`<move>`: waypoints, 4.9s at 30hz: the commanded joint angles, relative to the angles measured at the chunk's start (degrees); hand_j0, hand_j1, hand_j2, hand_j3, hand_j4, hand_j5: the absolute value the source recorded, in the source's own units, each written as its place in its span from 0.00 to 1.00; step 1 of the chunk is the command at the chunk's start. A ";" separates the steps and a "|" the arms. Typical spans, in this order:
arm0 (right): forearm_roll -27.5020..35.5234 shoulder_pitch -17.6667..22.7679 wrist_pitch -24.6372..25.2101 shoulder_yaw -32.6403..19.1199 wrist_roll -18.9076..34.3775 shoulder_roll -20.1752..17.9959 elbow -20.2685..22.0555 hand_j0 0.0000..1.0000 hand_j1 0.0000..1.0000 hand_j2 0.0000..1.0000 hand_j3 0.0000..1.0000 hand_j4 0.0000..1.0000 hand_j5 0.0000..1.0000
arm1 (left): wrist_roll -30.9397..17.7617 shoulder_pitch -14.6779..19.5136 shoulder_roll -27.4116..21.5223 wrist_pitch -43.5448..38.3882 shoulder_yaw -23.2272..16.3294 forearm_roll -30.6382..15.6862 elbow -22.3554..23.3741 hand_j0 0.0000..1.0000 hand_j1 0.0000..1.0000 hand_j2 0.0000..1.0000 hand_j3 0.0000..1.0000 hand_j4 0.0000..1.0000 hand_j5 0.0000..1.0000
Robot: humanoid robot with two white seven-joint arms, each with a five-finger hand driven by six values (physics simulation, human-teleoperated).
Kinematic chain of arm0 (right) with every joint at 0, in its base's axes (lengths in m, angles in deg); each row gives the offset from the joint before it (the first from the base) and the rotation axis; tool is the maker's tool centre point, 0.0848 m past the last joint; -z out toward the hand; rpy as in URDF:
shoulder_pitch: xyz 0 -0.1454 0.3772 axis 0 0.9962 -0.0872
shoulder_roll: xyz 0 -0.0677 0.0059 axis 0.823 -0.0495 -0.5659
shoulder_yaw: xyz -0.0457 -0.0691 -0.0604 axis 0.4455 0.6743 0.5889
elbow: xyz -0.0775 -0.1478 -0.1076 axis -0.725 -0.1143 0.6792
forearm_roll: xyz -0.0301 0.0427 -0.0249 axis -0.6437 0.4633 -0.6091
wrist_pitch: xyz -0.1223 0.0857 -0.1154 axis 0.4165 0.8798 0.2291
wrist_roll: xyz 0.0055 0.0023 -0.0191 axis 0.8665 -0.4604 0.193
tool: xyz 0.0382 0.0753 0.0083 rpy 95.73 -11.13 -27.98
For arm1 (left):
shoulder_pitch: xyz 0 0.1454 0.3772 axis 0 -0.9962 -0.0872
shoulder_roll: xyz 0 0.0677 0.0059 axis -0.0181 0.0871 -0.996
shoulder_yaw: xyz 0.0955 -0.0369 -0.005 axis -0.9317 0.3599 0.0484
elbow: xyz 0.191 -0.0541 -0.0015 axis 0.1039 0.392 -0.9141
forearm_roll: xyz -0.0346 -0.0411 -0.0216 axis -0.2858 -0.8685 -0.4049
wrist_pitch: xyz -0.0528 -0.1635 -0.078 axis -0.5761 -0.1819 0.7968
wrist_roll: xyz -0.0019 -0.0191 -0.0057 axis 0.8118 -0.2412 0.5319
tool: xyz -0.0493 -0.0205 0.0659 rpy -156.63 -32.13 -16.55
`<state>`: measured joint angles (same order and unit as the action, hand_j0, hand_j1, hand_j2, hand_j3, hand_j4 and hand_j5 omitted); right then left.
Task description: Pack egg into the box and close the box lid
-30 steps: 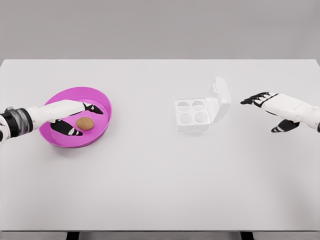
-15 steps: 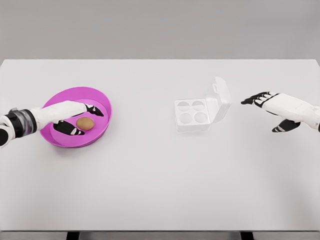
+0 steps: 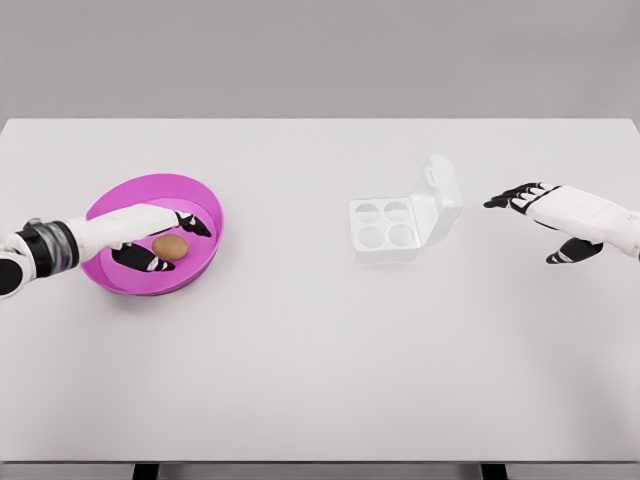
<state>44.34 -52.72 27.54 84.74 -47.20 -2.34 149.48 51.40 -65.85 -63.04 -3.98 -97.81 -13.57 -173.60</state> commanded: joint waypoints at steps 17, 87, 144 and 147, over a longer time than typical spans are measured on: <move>0.34 0.00 0.16 -0.10 -0.03 -0.09 0.08 1.00 1.00 1.00 1.00 1.00 1.00 | 0.02 -0.18 0.99 0.07 0.14 1.47 0.72 0.70 0.70 0.70 0.70 0.70 0.70; 0.60 0.26 0.16 -0.46 -0.03 0.35 0.17 1.00 1.00 1.00 1.00 1.00 1.00 | 0.02 0.09 1.69 -0.81 6.73 0.50 -10.09 0.33 0.33 0.33 0.33 0.33 0.33; 0.78 0.26 0.16 -0.46 -0.03 0.35 0.08 1.00 1.00 1.00 1.00 1.00 1.00 | 0.02 6.59 33.59 0.07 -2.59 6.48 0.98 0.32 0.32 0.32 0.32 0.32 0.32; 0.78 0.26 0.16 -0.46 -0.03 0.18 0.08 1.00 1.00 1.00 1.00 1.00 1.00 | 0.02 7.65 34.74 -0.02 -3.29 6.65 3.36 0.33 0.33 0.33 0.33 0.33 0.33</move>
<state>44.77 -52.46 27.54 84.30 -47.20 -2.01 149.55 51.39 -58.03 -29.12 -3.86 -100.73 -6.94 -171.47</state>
